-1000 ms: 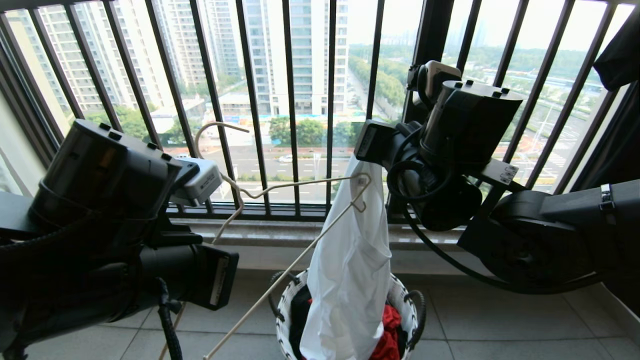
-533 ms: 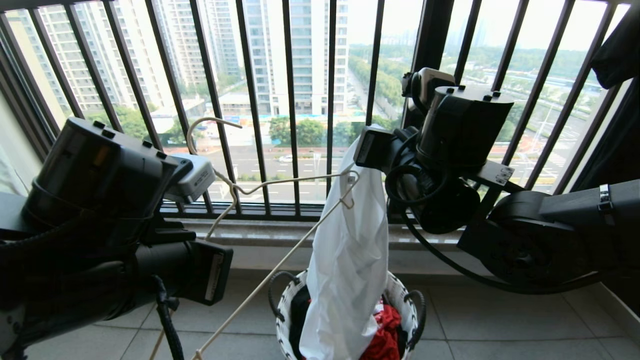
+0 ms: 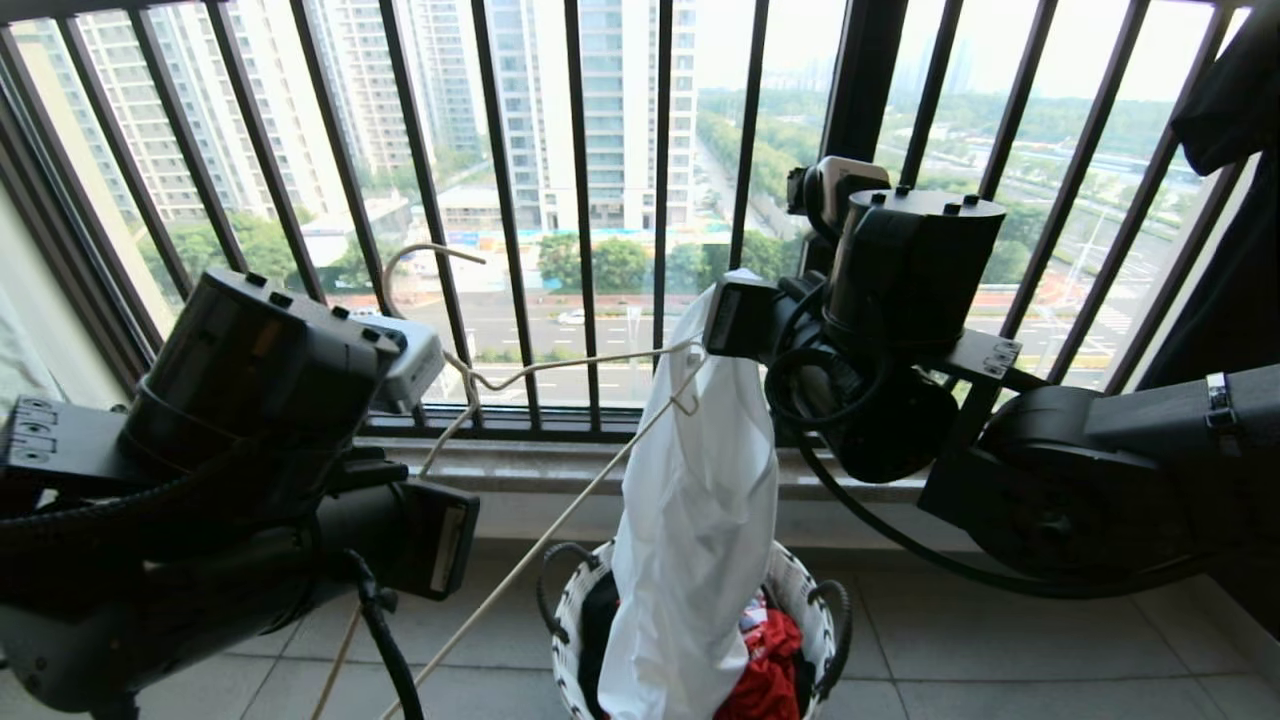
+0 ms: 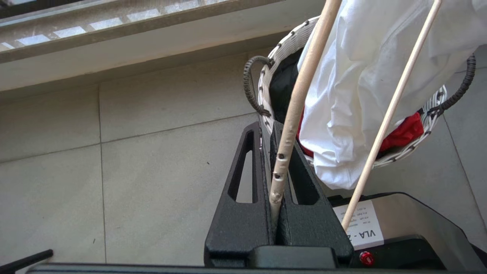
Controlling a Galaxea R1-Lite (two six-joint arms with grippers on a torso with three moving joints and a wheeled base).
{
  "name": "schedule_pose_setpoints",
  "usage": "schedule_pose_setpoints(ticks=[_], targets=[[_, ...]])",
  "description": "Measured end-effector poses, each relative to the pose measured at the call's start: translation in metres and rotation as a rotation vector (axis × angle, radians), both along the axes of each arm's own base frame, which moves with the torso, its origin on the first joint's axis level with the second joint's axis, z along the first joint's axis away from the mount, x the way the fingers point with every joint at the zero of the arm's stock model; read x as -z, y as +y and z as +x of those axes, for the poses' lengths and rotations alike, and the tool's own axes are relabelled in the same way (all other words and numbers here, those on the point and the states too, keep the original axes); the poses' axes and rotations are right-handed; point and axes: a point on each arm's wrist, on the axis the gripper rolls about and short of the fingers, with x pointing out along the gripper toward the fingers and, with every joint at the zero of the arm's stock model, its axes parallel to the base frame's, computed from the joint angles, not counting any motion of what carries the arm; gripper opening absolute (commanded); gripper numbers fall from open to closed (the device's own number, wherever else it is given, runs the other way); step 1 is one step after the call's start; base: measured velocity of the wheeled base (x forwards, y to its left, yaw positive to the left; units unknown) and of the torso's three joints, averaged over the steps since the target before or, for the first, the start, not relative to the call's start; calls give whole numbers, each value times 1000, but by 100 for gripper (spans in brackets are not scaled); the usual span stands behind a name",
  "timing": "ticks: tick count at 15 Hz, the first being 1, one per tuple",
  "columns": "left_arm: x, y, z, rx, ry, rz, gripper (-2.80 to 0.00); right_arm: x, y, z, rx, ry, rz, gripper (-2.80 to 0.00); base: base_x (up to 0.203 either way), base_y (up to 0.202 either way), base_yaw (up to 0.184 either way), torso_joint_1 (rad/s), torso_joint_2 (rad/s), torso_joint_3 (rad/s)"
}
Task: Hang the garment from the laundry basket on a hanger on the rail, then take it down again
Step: Hang the clothes on the clothes rack
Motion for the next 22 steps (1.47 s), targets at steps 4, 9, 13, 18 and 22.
schedule_pose_setpoints(ticks=[4,9,13,18,22], targets=[[14,-3,0,105,-38,23,-280,3,6,-8,-36,13,-13,-280,0,0,0,0,0,0],[26,2,-8,228,-118,62,-280,12,7,-14,-89,69,-70,-280,0,0,0,0,0,0],[31,11,-20,355,-140,81,-280,13,7,-19,-116,80,-81,-280,0,0,0,0,0,0],[36,11,-27,392,-137,96,-280,17,16,-29,-155,88,-89,-280,0,0,0,0,0,0],[37,1,-23,403,-193,52,-280,19,25,-40,-192,90,-87,-280,0,0,0,0,0,0]])
